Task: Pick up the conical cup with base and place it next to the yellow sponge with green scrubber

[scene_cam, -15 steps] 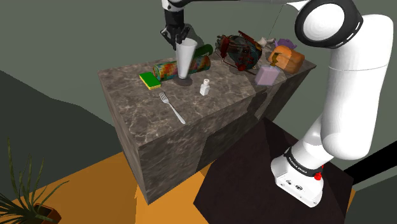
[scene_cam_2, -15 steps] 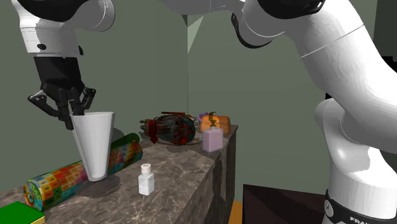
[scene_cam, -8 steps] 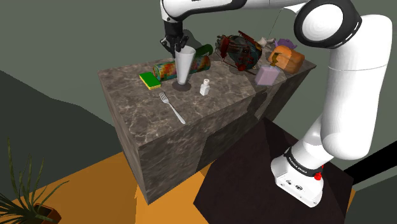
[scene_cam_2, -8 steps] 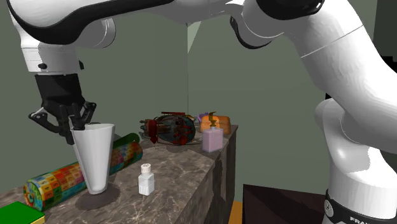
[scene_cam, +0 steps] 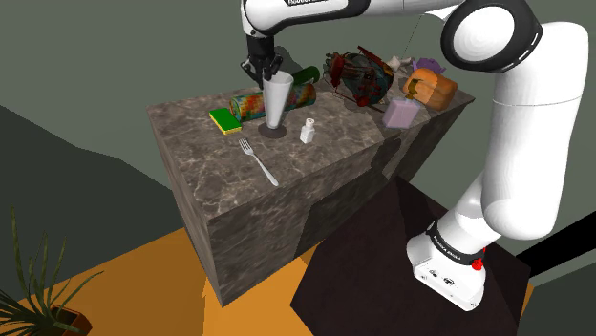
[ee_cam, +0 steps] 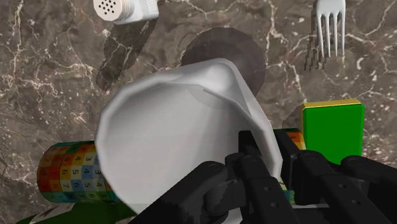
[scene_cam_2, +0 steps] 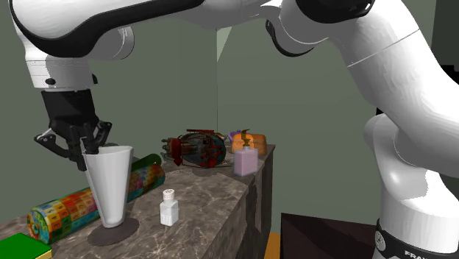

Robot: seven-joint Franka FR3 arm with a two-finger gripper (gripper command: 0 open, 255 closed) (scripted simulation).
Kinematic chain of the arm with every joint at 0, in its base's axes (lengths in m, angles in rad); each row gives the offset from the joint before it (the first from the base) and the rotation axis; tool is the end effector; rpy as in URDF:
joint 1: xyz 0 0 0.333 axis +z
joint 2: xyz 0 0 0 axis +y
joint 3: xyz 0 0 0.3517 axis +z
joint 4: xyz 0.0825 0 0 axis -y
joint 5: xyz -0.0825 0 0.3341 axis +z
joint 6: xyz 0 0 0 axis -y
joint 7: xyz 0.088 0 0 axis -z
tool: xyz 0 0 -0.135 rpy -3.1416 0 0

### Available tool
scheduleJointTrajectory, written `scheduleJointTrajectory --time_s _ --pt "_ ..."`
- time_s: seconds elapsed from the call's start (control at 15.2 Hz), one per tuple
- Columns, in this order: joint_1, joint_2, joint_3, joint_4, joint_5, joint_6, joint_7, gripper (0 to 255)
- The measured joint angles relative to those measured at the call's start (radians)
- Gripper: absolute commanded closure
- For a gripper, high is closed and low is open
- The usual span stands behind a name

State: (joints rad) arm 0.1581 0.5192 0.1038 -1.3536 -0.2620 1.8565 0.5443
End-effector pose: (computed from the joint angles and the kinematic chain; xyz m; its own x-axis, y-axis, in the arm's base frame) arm 0.6636 0.1343 0.4438 0.9740 -0.2098 0.0857 -0.2222 -0.9584 0.1790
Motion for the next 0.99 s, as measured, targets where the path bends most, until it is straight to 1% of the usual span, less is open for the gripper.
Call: scheduleJointTrajectory --time_s 0.07,0.46,0.59,0.73,0.99 --pt "0.0 0.0 0.0 0.0 0.0 0.0 0.0 0" --pt "0.0 -0.001 0.0 0.0 0.0 0.0 0.0 0" --pt "0.004 -0.001 0.001 0.039 0.002 -0.038 -0.006 0" --pt "0.012 -0.001 0.003 0.102 0.005 -0.1 -0.011 0" --pt "0.017 -0.005 0.005 0.115 0.005 -0.12 -0.01 0"
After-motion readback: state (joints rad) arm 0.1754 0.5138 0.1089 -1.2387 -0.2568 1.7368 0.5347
